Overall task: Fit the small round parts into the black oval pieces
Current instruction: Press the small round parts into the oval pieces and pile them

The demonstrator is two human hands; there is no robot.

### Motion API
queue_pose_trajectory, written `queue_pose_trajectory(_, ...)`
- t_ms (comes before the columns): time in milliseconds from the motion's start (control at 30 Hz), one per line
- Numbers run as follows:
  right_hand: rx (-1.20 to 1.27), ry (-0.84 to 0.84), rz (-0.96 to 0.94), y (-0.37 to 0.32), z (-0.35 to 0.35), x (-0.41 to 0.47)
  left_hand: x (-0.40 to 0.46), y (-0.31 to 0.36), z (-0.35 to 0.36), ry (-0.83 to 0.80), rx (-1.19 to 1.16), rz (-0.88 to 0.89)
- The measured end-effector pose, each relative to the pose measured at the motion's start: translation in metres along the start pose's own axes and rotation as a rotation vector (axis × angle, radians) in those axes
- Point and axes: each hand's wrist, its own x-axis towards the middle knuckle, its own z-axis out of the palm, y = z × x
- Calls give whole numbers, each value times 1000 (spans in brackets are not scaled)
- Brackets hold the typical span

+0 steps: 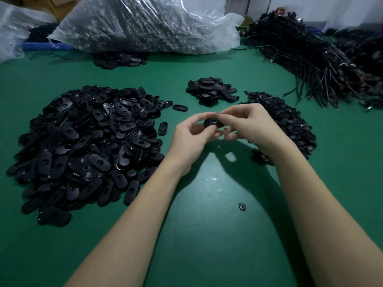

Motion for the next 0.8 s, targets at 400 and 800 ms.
queue_pose_trajectory(400,-754,-115,174,-2,-71,-16,1,-1,1,10,-35,-65)
queue_pose_trajectory(800,-835,-146,233,-9,-55,-17,0,-1,0,5,-32,-65)
